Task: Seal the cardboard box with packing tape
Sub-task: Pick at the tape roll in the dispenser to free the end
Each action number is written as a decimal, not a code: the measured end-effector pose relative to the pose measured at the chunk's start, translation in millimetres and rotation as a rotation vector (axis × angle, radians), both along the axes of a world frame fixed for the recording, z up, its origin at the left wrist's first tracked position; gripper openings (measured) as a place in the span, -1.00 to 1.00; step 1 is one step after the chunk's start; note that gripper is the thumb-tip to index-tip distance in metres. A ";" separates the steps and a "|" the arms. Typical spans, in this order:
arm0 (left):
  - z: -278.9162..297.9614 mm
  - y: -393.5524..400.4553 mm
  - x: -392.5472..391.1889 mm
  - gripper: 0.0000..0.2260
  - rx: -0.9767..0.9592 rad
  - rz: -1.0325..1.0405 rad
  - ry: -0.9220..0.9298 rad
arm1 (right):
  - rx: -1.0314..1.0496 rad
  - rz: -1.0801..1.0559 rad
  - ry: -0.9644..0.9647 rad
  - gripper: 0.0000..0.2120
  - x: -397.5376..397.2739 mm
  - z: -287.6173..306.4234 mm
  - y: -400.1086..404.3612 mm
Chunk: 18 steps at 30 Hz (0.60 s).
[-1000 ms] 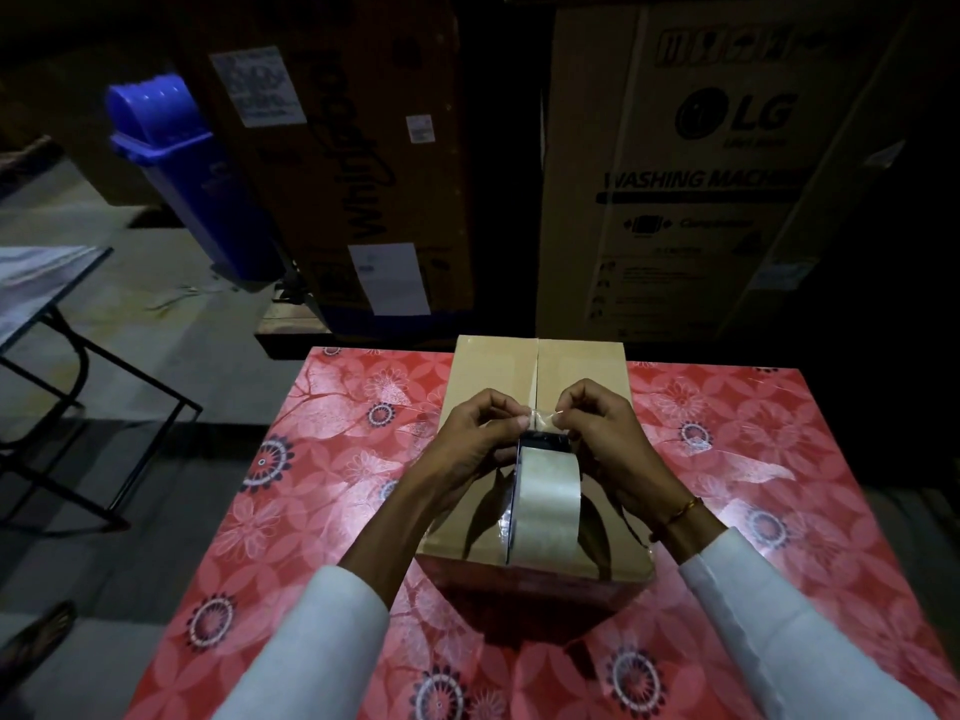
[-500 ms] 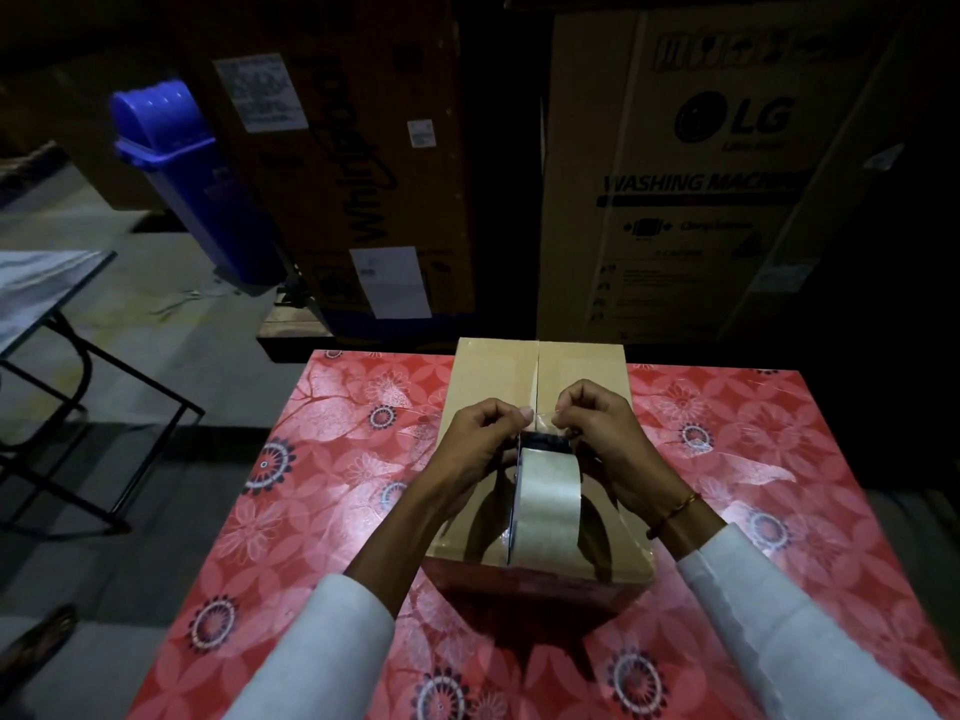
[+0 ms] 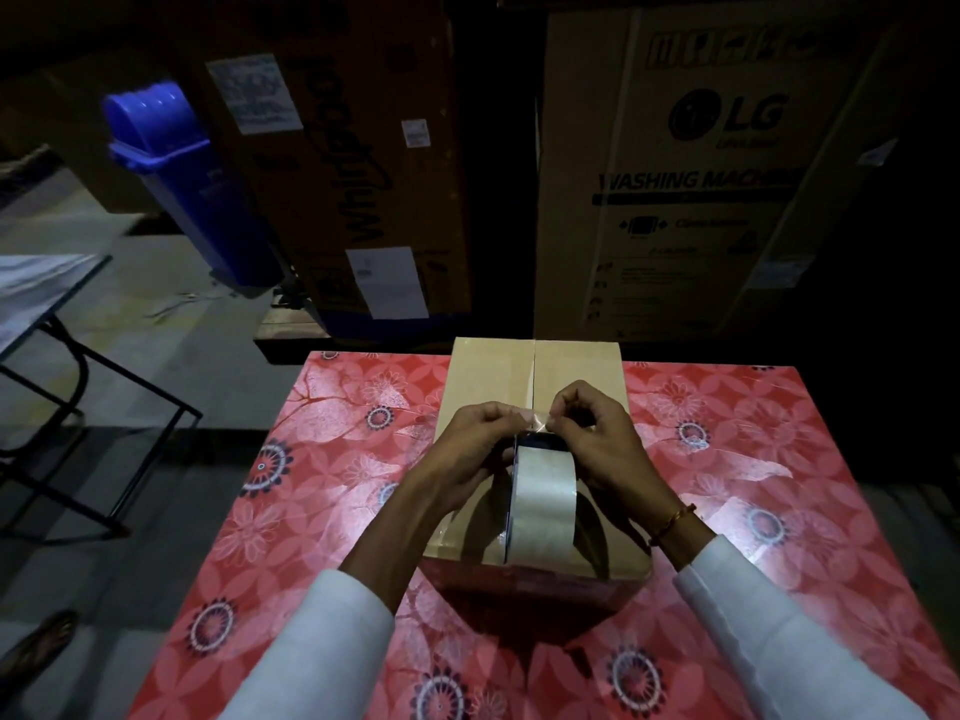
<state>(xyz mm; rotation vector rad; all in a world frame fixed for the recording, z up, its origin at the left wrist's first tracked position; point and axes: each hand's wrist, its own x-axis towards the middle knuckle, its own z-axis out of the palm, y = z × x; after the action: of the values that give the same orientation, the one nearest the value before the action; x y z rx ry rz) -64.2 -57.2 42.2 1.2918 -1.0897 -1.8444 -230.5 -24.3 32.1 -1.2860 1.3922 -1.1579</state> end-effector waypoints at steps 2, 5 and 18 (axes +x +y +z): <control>-3.0 2.0 0.2 -0.89 -0.008 -0.004 0.014 | 0.013 -0.002 -0.018 -0.90 0.4 -1.7 -0.6; -1.1 -0.5 2.4 -0.82 0.032 -0.009 0.014 | 0.009 0.004 -0.015 -0.87 -0.5 -0.6 -0.3; 2.6 -9.1 -1.3 -0.81 0.131 0.081 0.013 | -0.011 0.027 -0.068 -0.82 -4.4 -4.3 1.2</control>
<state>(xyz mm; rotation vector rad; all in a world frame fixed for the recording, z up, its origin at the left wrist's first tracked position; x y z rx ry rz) -65.5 -66.3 44.9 1.3752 -0.9088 -1.8873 -234.9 -23.0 27.7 -1.2579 1.3165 -1.1816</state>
